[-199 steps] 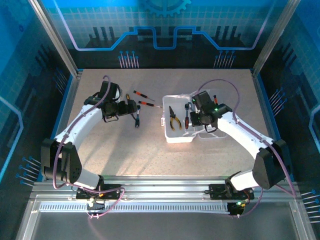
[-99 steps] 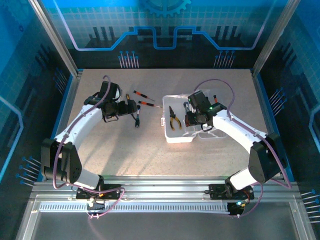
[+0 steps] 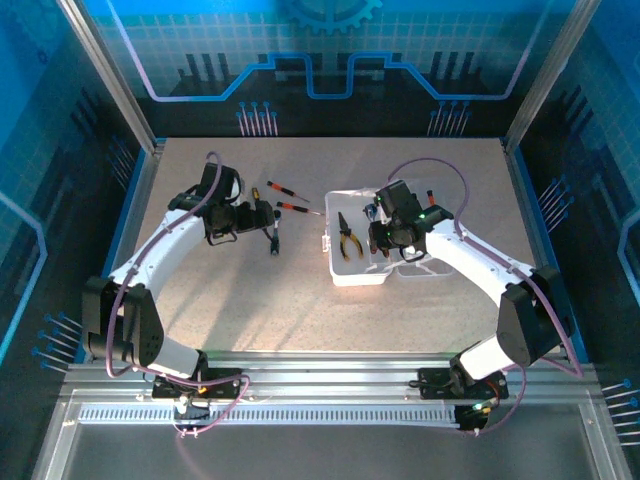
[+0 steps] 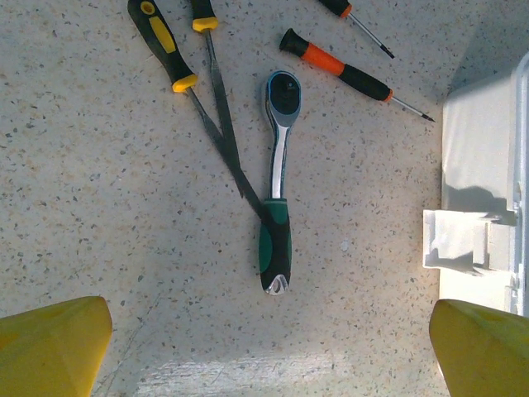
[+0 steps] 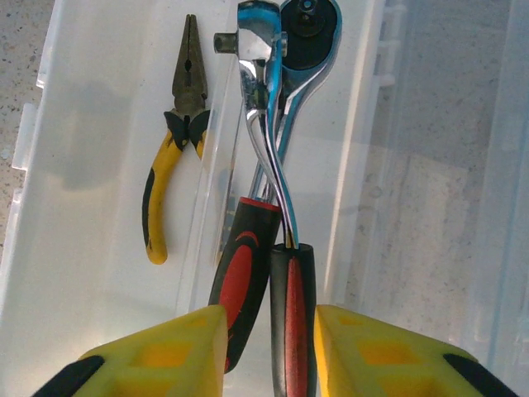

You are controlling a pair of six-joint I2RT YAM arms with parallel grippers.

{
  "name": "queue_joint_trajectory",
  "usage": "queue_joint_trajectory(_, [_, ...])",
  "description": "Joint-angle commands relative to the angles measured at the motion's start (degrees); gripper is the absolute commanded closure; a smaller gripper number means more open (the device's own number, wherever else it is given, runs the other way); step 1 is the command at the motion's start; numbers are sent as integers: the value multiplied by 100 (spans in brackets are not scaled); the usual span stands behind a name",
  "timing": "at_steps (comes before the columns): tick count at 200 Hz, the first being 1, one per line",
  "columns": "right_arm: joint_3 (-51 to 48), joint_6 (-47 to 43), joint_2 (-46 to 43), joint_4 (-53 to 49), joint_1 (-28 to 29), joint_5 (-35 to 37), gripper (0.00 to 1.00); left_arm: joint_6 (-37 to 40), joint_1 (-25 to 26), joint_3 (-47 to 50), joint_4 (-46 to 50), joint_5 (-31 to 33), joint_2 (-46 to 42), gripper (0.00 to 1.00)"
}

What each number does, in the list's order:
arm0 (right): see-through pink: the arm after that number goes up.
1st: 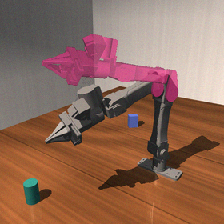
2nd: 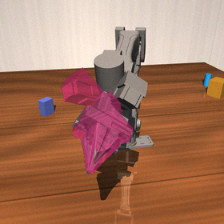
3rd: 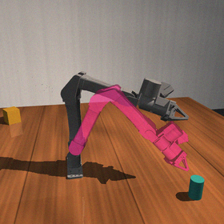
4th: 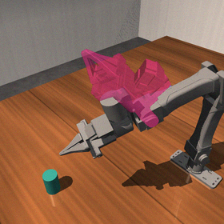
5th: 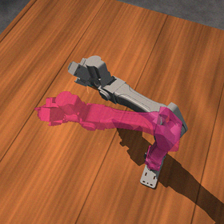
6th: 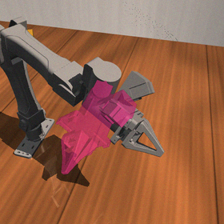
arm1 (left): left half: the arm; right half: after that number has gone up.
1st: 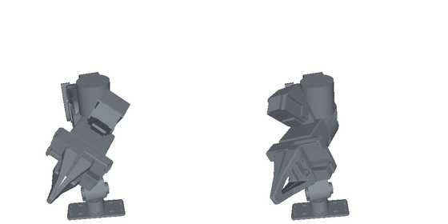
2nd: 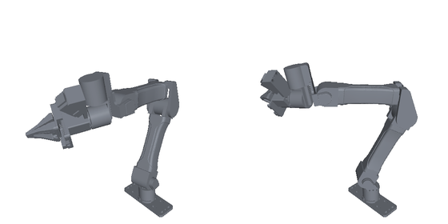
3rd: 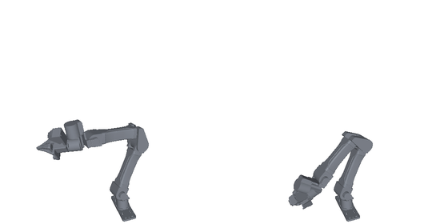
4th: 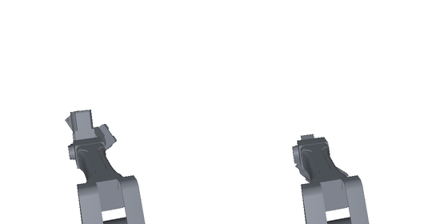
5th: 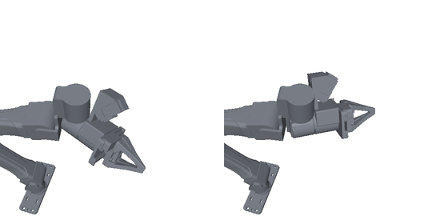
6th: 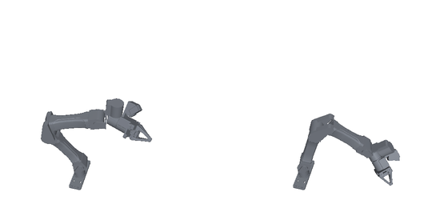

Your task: Pack the tool kit

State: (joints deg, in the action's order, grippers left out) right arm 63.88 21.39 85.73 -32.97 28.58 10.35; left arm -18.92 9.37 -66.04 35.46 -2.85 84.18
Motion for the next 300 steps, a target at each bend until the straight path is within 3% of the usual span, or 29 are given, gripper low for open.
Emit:
queue_joint_trajectory(1, [90, -50, -178, 7, 16, -72, 63, 125, -57, 74, 4, -93, 50, 1])
queue_joint_trajectory(40, [215, -209, -45, 231, -68, -112, 53, 133, -58, 74, -2, -110, 81, 1])
queue_joint_trajectory(140, [1348, -425, 1489, 732, -227, -315, 57, 116, -57, 79, 4, -111, 137, 1])
queue_joint_trajectory(300, [1636, -636, 1793, 662, -212, 253, 59, 160, -55, -40, 47, -124, 318, 1])
